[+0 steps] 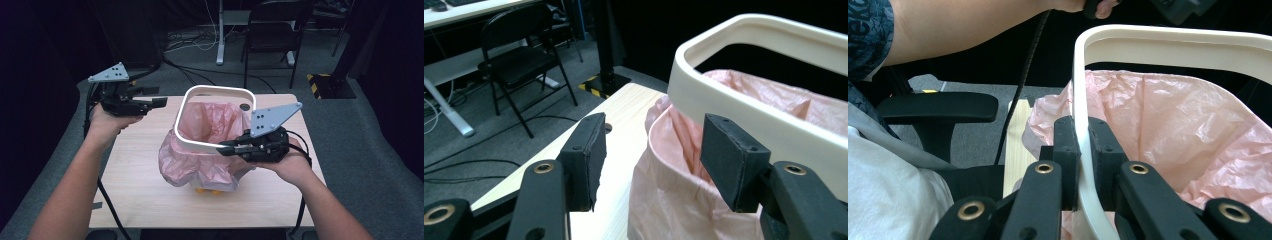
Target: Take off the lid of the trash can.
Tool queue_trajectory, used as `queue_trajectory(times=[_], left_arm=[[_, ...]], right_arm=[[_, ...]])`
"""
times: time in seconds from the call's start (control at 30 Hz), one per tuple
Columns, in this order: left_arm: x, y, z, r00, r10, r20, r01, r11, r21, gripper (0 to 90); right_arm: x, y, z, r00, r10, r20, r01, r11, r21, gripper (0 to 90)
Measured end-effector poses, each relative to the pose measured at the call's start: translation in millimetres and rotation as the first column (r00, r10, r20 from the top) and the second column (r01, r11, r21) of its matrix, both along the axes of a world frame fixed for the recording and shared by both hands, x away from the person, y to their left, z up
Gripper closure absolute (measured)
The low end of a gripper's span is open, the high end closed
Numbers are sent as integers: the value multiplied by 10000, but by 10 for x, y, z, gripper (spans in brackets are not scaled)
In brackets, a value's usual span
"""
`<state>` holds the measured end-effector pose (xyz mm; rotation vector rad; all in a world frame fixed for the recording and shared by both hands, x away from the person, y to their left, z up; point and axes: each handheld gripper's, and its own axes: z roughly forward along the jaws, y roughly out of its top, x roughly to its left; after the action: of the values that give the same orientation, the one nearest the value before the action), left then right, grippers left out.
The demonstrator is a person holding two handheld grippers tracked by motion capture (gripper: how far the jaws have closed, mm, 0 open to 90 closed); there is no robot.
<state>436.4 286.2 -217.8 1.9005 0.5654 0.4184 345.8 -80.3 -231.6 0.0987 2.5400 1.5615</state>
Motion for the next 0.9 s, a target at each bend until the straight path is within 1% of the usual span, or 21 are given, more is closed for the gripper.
queue_trajectory(times=[0.17,0.37,0.5,0.7,0.73,0.77,0.83,0.9], left_arm=[[-53,5,-58,9999,-83,97,83,10000,-7,434],[-98,-7,-90,9997,-186,131,187,9998,-21,434],[-117,-16,-129,9996,-253,82,253,9997,-20,434],[-123,-18,-208,9996,-276,-24,276,9996,25,434],[-121,-18,-235,9996,-265,-54,265,9996,13,434],[-121,-18,-235,9996,-265,-54,265,9996,13,434],[-122,-16,-256,9996,-266,-91,266,9996,9,434],[-127,-15,-274,9995,-309,-104,308,9995,-20,434]], right_arm=[[4,-70,9,9997,-224,73,223,9996,165,839],[2,-148,12,9985,-525,177,523,9985,138,839],[18,-231,-14,9964,-833,150,830,9964,174,838],[28,-323,-33,9942,-1072,105,1070,9940,225,837],[31,-365,-32,9928,-1195,115,1192,9925,282,837],[31,-365,-32,9928,-1195,115,1192,9925,282,837],[30,-426,-32,9898,-1415,156,1409,9894,344,837],[31,-445,-33,9890,-1471,174,1464,9886,355,837]])
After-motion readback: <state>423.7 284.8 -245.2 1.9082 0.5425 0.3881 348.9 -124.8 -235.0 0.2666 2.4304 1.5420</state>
